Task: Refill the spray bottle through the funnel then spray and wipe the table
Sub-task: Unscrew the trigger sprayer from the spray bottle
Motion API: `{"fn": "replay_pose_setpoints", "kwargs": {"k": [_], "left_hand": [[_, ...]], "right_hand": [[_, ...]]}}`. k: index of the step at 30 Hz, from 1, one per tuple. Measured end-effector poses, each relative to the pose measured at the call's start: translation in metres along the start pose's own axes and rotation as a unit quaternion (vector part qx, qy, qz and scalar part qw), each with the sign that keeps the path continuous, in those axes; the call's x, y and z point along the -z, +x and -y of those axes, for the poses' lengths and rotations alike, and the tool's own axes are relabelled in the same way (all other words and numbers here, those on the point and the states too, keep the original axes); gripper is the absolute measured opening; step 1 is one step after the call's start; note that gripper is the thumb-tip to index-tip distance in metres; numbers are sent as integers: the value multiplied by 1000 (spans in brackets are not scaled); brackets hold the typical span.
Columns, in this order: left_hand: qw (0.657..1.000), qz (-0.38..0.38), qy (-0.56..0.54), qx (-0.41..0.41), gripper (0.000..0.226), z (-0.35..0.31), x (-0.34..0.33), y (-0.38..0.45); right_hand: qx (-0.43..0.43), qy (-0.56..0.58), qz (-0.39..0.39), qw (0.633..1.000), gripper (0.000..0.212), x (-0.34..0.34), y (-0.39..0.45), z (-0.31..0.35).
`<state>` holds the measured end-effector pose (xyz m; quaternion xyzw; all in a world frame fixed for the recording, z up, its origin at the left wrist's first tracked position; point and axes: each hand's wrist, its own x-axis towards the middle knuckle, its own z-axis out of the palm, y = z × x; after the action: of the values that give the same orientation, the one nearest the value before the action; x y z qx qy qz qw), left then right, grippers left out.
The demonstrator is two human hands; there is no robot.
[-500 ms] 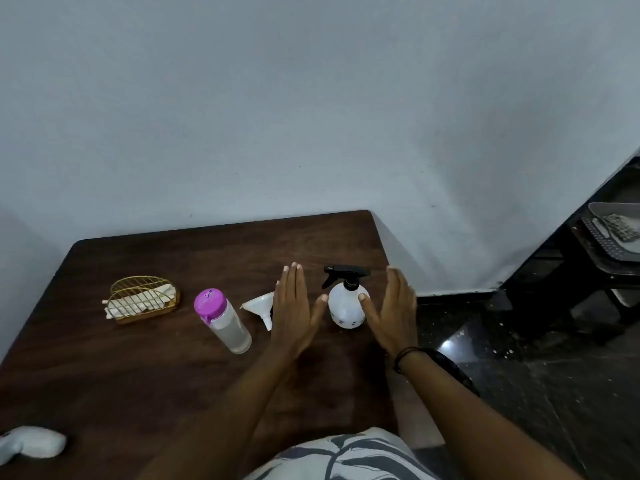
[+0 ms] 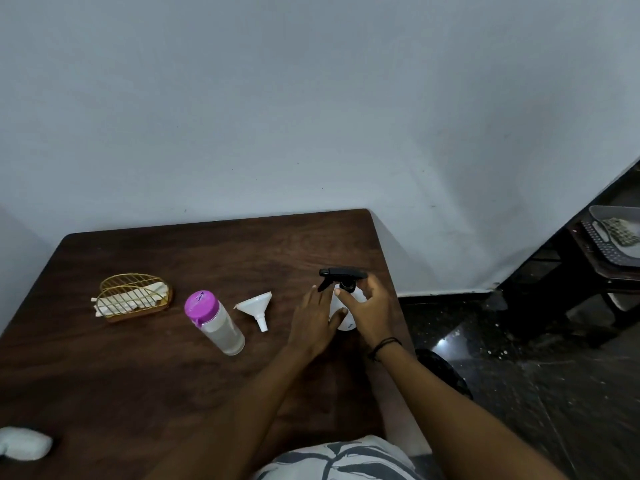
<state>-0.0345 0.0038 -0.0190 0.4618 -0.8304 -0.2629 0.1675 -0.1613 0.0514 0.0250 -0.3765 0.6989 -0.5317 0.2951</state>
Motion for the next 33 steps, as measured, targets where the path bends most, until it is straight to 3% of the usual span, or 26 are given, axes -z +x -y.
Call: {"fn": "replay_pose_setpoints", "kwargs": {"k": [7,12,20,24,28,33], "left_hand": [[998,-31,-20,-41,33,-12,-1,12],[997,-39,-73,6,23,-10,-9,16],[991,-44,-129,16,20,-14,-11,14],[987,-58,-146,7,25,-20,-6,12],[985,-41,-158,47,23,-20,-2,11],[989,-23,-142,29,21,-19,-1,8]], "right_hand": [[-11,52,14,998,35,-7,4,-3],[-10,75,2,997,32,-14,1,1],[-3,76,26,997,28,-12,8,-8],[16,63,77,995,21,-1,11,-7],[44,8,125,991,33,4,14,-6],[42,32,55,997,45,-5,5,-10]]}}
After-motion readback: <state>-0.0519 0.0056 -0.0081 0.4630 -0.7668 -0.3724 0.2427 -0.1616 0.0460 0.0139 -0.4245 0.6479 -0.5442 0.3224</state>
